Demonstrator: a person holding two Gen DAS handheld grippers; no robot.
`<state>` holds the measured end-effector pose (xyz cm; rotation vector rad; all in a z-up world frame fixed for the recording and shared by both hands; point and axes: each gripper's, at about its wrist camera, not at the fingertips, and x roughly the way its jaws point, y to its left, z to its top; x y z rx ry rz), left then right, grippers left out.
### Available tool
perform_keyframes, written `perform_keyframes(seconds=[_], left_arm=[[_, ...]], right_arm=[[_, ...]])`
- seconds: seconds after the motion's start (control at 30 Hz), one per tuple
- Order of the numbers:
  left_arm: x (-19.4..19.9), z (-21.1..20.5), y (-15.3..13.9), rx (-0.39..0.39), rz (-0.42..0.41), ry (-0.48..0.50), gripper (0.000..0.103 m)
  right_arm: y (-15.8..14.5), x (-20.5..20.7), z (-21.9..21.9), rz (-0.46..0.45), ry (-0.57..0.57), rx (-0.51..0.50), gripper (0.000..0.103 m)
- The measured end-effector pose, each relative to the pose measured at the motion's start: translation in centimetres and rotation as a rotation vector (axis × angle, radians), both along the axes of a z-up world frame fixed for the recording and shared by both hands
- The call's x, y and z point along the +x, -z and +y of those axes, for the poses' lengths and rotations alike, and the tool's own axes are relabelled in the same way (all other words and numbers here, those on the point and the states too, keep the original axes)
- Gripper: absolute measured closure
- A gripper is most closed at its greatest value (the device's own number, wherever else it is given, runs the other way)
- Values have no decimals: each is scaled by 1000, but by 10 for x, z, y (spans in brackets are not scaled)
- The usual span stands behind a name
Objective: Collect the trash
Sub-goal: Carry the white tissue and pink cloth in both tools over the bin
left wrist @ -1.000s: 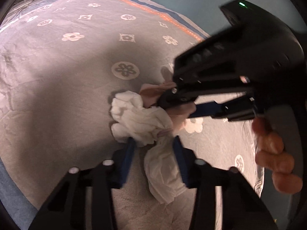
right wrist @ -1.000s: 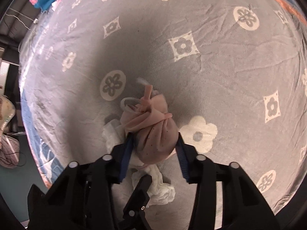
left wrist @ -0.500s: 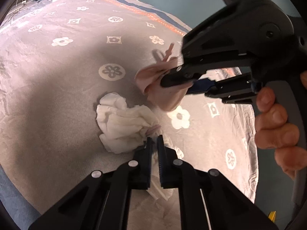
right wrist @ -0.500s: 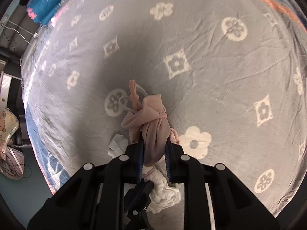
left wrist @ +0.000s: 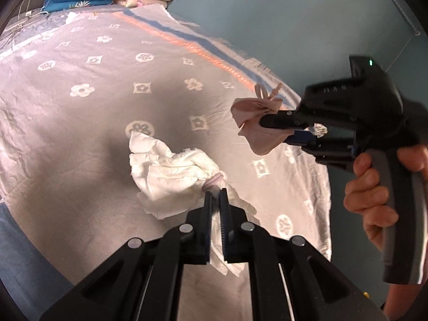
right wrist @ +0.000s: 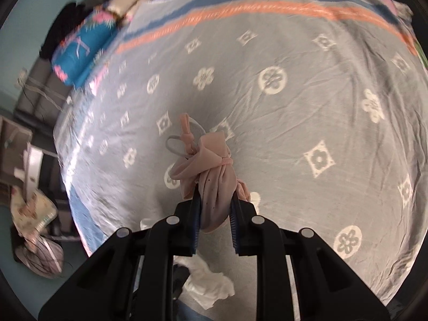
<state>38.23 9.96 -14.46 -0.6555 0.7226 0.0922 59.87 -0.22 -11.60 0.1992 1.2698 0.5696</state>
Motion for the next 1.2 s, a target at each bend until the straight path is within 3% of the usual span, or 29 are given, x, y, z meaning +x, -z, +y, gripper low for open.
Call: perform_keyframes(seconds=[0.23,0.4,0.73,0.9,1.2], left_arm=[[-18,-32,-34,70,-76,65,98],[-40,-54,-63,107,-127,118,98],[-101,-92,-124,157,-260,235,98],[-141,-110,-153,232,-313,228,98],[-186,-139,-179,256,-338,272,98]], right_arm=[[-19,-23,-62,-55,64,137,85],[-16,-44,-98,-81,84,183,85],[-9,-119,-159,-101,140,224,85],[-19,-167,-184,-152,162,277,85],[-52,-241,-231,-239,198,355,84]])
